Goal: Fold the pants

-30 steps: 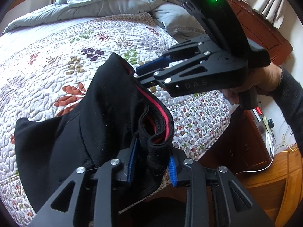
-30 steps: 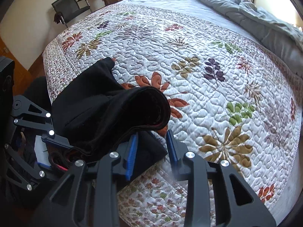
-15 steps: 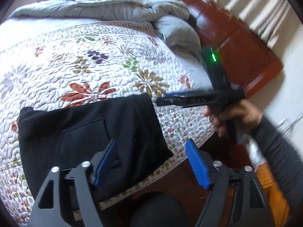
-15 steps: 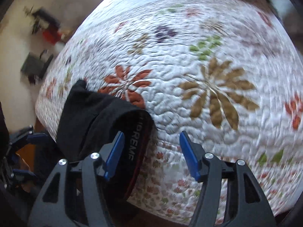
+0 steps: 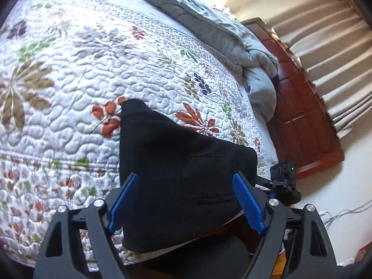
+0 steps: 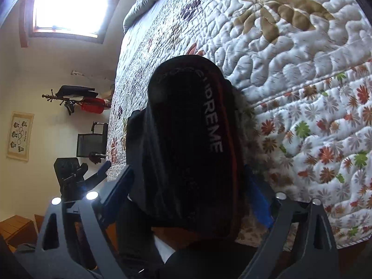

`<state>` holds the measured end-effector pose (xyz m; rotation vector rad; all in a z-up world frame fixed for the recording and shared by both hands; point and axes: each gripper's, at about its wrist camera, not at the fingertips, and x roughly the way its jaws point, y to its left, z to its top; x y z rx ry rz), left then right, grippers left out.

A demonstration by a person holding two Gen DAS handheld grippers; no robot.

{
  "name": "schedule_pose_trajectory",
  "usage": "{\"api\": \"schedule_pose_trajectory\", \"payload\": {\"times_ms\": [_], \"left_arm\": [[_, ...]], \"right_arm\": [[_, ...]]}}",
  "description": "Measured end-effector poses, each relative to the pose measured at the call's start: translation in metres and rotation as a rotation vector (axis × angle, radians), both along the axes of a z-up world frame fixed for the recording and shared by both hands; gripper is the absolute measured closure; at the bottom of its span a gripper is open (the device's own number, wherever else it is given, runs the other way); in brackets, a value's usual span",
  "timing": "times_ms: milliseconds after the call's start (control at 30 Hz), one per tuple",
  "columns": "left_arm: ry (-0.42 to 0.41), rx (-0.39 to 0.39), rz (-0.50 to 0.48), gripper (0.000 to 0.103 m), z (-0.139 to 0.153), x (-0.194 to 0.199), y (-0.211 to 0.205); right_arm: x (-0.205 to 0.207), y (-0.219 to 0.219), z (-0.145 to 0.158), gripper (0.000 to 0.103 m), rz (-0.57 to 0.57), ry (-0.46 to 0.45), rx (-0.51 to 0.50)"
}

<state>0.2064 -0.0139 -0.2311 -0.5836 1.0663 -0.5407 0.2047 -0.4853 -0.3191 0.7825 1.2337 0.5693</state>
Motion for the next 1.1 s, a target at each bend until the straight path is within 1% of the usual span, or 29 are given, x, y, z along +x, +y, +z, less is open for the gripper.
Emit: {"api": "schedule_pose_trajectory", "payload": {"times_ms": [33, 67, 100, 133, 200, 233, 267, 333, 367, 433, 467, 500, 533, 567, 600, 633, 667, 700, 733, 767, 800, 833, 867, 933, 967, 1000, 1033, 1067, 1100], "left_arm": [[0.005, -0.015, 0.005, 0.020, -0.004, -0.001, 0.002], [0.010, -0.027, 0.009, 0.020, -0.007, -0.001, 0.003], [0.012, -0.041, 0.012, 0.020, -0.009, -0.002, 0.005], [0.012, -0.060, 0.015, 0.020, -0.012, -0.001, 0.006], [0.009, -0.095, 0.013, 0.020, -0.017, 0.000, 0.005], [0.008, -0.106, 0.009, 0.020, -0.019, -0.001, 0.004], [0.010, -0.114, 0.008, 0.020, -0.022, -0.003, 0.003], [0.023, -0.136, 0.007, 0.020, -0.027, -0.002, -0.001], [0.028, -0.143, 0.008, 0.020, -0.027, -0.002, -0.003], [0.011, -0.153, -0.003, 0.020, -0.022, 0.001, -0.005], [-0.008, -0.159, -0.015, 0.020, -0.017, 0.003, -0.006], [-0.022, -0.166, -0.026, 0.020, -0.013, 0.006, -0.007], [-0.036, -0.176, -0.042, 0.020, -0.009, 0.010, -0.008], [-0.048, -0.187, -0.058, 0.020, -0.004, 0.015, -0.010], [-0.063, -0.205, -0.084, 0.020, 0.001, 0.023, -0.012], [-0.075, -0.230, -0.118, 0.019, 0.004, 0.031, -0.014], [-0.080, -0.245, -0.143, 0.019, 0.005, 0.040, -0.015], [-0.076, -0.253, -0.160, 0.019, 0.003, 0.048, -0.016], [-0.067, -0.264, -0.178, 0.019, 0.001, 0.056, -0.017], [-0.055, -0.279, -0.194, 0.019, -0.002, 0.063, -0.019], [-0.022, -0.293, -0.202, 0.019, -0.011, 0.076, -0.020], [-0.004, -0.307, -0.209, 0.019, -0.017, 0.083, -0.022], [0.012, -0.316, -0.220, 0.019, -0.023, 0.088, -0.023], [0.050, -0.278, -0.218, 0.019, -0.043, 0.103, -0.026], [0.088, -0.267, -0.212, 0.021, -0.057, 0.109, -0.027], [0.110, -0.263, -0.202, 0.024, -0.067, 0.113, -0.026], [0.127, -0.263, -0.189, 0.036, -0.077, 0.115, -0.024], [0.143, -0.278, -0.168, 0.042, -0.085, 0.117, -0.020], [0.150, -0.300, -0.154, 0.043, -0.088, 0.117, -0.017]], "right_arm": [[0.001, 0.003, 0.003, 0.044, 0.005, -0.015, -0.032], [0.003, 0.006, 0.009, 0.070, 0.022, -0.034, -0.087], [0.005, 0.008, 0.015, 0.087, 0.036, -0.045, -0.103], [0.006, 0.010, 0.023, 0.088, 0.044, -0.063, -0.119], [0.005, 0.021, 0.046, 0.090, 0.083, -0.134, -0.178], [0.004, 0.023, 0.049, 0.090, 0.088, -0.143, -0.201], [0.005, 0.021, 0.041, 0.090, 0.082, -0.114, -0.218], [0.005, 0.013, 0.015, 0.088, 0.066, -0.050, -0.274], [0.003, 0.007, 0.003, 0.087, 0.032, -0.022, -0.258], [-0.001, -0.002, 0.000, 0.084, -0.009, -0.020, -0.199], [-0.002, -0.001, 0.002, 0.078, -0.011, -0.030, -0.191], [-0.003, 0.000, 0.006, 0.068, -0.004, -0.035, -0.169], [-0.004, -0.003, 0.010, 0.065, -0.003, -0.037, -0.154], [-0.004, -0.009, 0.022, 0.062, -0.037, -0.059, -0.158], [-0.003, -0.018, 0.032, 0.062, -0.070, -0.083, -0.164], [-0.001, -0.025, 0.049, 0.062, -0.122, -0.128, -0.161], [0.003, -0.028, 0.061, 0.063, -0.145, -0.165, -0.122], [0.009, -0.028, 0.068, 0.063, -0.145, -0.187, -0.084], [0.019, -0.021, 0.073, 0.063, -0.117, -0.209, -0.032], [0.027, -0.012, 0.074, 0.063, -0.082, -0.210, -0.007], [0.033, -0.001, 0.070, 0.063, -0.048, -0.199, 0.008], [0.044, 0.013, 0.060, 0.063, -0.010, -0.172, 0.013], [0.050, 0.019, 0.051, 0.063, 0.000, -0.151, -0.001], [0.062, 0.020, 0.032, 0.080, -0.005, -0.120, -0.034], [0.067, 0.013, 0.020, 0.098, -0.022, -0.097, -0.036], [0.065, 0.001, 0.006, 0.103, -0.045, -0.076, -0.028], [0.063, -0.010, -0.008, 0.103, -0.063, -0.054, 0.004], [0.059, -0.017, -0.016, 0.103, -0.079, -0.043, 0.029], [0.054, -0.022, -0.021, 0.103, -0.086, -0.040, 0.050]]}}
